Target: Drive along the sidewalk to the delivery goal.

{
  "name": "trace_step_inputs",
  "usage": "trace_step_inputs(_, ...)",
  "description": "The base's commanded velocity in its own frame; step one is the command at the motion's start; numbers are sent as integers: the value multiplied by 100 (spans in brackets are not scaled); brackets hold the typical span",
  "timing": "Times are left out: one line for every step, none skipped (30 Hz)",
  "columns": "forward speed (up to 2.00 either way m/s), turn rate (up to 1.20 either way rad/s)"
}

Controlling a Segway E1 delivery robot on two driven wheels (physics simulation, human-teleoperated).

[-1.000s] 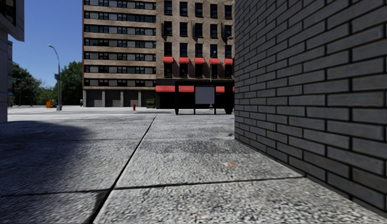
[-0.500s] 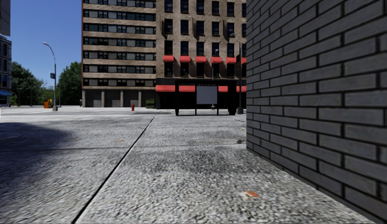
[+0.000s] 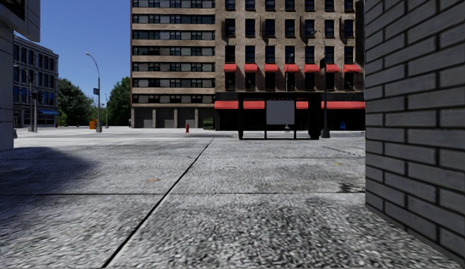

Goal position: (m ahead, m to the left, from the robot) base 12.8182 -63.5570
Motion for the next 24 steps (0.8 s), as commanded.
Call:
trace_step_inputs(200,39)
trace_step_inputs(200,35)
trace_step_inputs(200,23)
trace_step_inputs(200,0)
trace_step_inputs(200,0)
trace_step_inputs(200,0)
trace_step_inputs(200,0)
trace_step_inputs(200,0)
trace_step_inputs(200,0)
trace_step_inputs(200,0)
trace_step_inputs(200,0)
trace_step_inputs(200,0)
trace_step_inputs(200,0)
trace_step_inputs(200,0)
trace_step_inputs(200,0)
trace_step_inputs(200,0)
trace_step_inputs(200,0)
trace_step_inputs(200,0)
trace_step_inputs(200,0)
trace_step_inputs(200,0)
trace_step_inputs(200,0)
trace_step_inputs(200,0)
trace_step_inputs(200,0)
trace_step_inputs(200,0)
